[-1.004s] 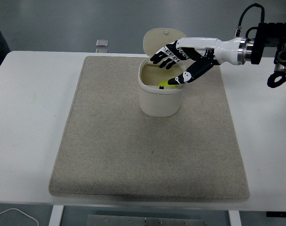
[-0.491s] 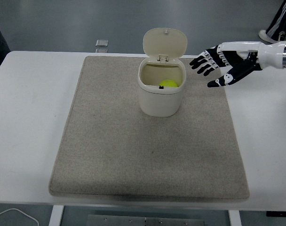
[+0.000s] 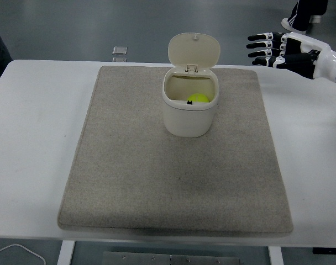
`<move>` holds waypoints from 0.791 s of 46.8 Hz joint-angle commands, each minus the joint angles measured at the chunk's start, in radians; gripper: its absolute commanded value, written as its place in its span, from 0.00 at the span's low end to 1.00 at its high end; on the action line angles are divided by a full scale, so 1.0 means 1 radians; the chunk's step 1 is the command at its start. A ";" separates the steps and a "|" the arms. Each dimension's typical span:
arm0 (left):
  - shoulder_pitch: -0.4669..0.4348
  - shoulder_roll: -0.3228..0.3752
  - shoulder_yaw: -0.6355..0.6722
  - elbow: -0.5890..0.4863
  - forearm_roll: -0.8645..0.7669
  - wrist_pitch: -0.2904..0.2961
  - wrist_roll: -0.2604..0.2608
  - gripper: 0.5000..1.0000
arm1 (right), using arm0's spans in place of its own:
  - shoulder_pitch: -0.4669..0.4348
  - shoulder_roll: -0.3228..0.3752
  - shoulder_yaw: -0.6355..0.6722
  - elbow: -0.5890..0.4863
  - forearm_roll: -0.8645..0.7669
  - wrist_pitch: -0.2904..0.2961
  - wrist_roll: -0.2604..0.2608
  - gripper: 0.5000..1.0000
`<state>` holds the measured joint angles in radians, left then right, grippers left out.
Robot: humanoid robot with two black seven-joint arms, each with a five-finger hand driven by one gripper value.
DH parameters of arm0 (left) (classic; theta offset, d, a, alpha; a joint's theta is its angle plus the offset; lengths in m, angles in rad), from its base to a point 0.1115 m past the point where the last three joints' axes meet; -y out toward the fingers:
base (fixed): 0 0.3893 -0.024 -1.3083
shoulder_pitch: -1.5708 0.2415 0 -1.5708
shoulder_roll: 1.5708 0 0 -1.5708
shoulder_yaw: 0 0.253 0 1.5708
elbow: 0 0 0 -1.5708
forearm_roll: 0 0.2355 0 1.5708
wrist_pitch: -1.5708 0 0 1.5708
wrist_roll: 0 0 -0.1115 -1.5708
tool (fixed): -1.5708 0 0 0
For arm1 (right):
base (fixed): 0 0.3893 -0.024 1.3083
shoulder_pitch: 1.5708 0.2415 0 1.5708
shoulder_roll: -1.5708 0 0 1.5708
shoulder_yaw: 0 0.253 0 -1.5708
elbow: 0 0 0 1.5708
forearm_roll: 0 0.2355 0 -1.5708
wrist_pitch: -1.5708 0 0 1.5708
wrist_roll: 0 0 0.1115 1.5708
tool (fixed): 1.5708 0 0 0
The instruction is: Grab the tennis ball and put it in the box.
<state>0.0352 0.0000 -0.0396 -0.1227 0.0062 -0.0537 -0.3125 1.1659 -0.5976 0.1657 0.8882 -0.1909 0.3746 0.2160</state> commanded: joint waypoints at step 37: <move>0.000 0.000 0.000 0.000 0.000 0.000 0.000 0.98 | -0.206 0.219 0.302 -0.115 0.245 -0.296 -0.014 0.72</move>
<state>0.0352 0.0000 -0.0399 -0.1227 0.0062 -0.0537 -0.3123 0.9603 -0.3791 0.4681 0.7750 0.0450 0.0889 0.2052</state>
